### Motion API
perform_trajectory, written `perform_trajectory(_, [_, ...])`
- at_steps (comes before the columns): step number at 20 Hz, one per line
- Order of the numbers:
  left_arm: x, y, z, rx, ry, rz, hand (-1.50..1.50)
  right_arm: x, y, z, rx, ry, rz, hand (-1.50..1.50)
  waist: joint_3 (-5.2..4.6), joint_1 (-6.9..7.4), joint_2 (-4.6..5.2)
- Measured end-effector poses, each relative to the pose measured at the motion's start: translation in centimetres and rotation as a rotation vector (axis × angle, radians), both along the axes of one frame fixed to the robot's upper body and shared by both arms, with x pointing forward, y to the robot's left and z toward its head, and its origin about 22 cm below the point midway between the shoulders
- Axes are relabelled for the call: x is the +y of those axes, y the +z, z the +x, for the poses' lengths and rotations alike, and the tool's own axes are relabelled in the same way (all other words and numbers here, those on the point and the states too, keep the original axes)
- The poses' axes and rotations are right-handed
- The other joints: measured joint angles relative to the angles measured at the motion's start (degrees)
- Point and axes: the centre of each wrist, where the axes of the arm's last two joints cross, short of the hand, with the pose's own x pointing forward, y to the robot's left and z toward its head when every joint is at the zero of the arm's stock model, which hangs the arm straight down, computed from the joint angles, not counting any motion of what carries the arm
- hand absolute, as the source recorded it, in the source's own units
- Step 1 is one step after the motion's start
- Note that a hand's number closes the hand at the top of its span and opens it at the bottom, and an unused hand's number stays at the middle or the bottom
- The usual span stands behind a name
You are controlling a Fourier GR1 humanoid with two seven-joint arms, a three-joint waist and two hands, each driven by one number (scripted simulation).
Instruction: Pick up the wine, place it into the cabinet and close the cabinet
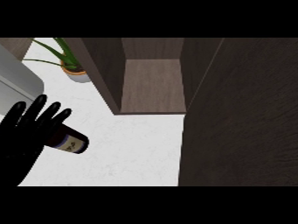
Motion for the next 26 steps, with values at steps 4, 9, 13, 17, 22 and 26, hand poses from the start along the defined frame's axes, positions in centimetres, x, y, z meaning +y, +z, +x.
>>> perform_trajectory(4, [3.2,0.7,-0.8,0.050,-0.132,-0.053,-1.50,-0.1,1.3,-1.6,0.027,0.048,0.006,-1.50,0.12,0.49,-0.08])
perform_trajectory(9, [6.8,3.8,-2.1,0.084,-0.211,-0.082,-1.50,-0.3,3.1,-3.2,0.037,0.067,0.013,-1.50,0.19,0.95,-0.12])
perform_trajectory(13, [8.7,5.5,-3.4,0.096,-0.232,-0.092,-1.50,0.1,4.3,-3.5,0.049,0.073,0.006,-1.50,0.21,1.12,-0.10])
perform_trajectory(17, [10.2,7.6,-4.1,0.107,-0.239,-0.100,-1.50,0.2,4.7,-3.4,0.055,0.067,0.004,-1.50,0.23,1.11,-0.08])
perform_trajectory(22, [10.3,8.8,-5.3,0.113,-0.234,-0.103,-1.50,0.6,5.6,-3.2,0.068,0.063,0.008,-1.50,0.23,1.08,-0.08])
perform_trajectory(26, [10.5,8.8,-5.6,0.128,-0.201,-0.114,-1.50,0.9,5.9,-2.9,0.069,0.064,0.001,-1.50,0.24,0.95,-0.04])
